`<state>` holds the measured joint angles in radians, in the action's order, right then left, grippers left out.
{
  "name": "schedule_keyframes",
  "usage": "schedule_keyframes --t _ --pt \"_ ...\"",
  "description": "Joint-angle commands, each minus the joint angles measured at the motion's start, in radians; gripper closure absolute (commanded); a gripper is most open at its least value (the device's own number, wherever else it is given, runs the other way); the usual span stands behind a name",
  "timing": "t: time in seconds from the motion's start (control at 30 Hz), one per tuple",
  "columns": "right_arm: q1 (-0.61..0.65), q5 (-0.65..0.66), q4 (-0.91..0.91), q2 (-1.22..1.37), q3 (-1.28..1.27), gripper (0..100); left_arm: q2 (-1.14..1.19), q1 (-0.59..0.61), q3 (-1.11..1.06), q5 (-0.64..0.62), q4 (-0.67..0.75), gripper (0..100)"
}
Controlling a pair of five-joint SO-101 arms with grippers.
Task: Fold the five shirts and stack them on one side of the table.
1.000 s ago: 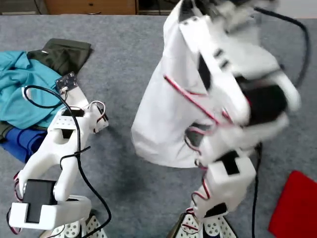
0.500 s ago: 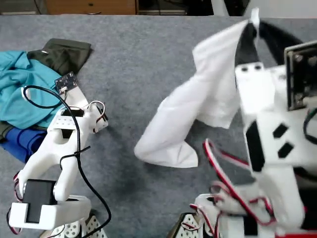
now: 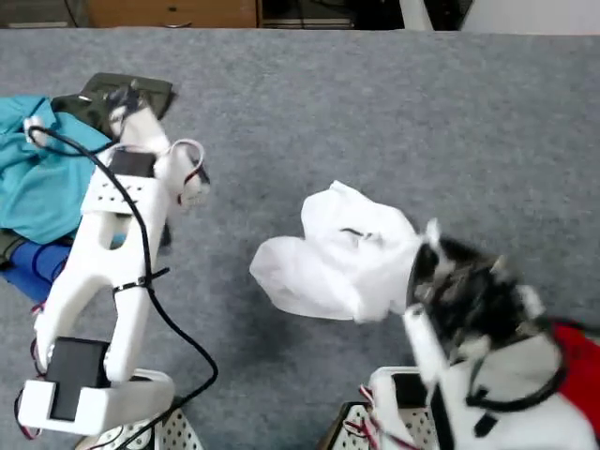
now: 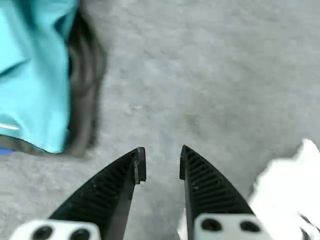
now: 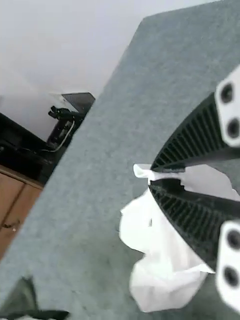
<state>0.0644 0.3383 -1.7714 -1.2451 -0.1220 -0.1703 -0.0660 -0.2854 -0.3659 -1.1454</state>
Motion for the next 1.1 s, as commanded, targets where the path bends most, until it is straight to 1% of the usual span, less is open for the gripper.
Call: schedule_keyframes --t 0.0,0.07,0.13,0.23,0.3,0.37,0.47,0.53,0.63,0.77,0.9,1.07 --pt "-0.016 0.017 -0.015 -0.127 -0.191 99.5 -0.001 -0.100 0.123 -0.005 -0.086 87" --pt "-0.047 0.017 -0.015 -0.145 -0.229 99.5 0.019 -0.164 0.114 -0.005 -0.098 87" --pt "-0.114 0.023 -0.014 -0.137 -0.245 99.5 0.064 -0.212 0.084 -0.008 -0.100 87" --pt "-0.262 0.046 -0.012 -0.107 -0.246 99.5 0.177 -0.259 0.060 -0.017 -0.107 80" --pt "-0.377 0.130 -0.011 -0.077 -0.259 99.5 0.257 -0.272 0.060 -0.068 -0.109 76" --pt "-0.492 0.235 -0.009 -0.039 -0.292 99.5 0.320 -0.276 0.074 -0.114 -0.107 74" --pt "-0.656 0.356 0.012 0.030 -0.355 99.5 0.404 -0.278 0.126 -0.123 -0.109 76" --pt "-0.762 0.377 0.060 0.074 -0.387 99.5 0.443 -0.281 0.157 -0.123 -0.109 78" --pt "-0.889 0.384 0.143 0.142 -0.417 99.5 0.490 -0.319 0.186 -0.123 -0.109 86" --pt "-0.986 0.384 0.206 0.236 -0.421 99.5 0.552 -0.390 0.229 -0.123 -0.101 98" --pt "-1.043 0.385 0.256 0.326 -0.420 99.5 0.588 -0.387 0.279 -0.138 -0.112 98" --pt "-1.115 0.387 0.310 0.453 -0.424 99.5 0.588 -0.325 0.344 -0.146 -0.227 98"
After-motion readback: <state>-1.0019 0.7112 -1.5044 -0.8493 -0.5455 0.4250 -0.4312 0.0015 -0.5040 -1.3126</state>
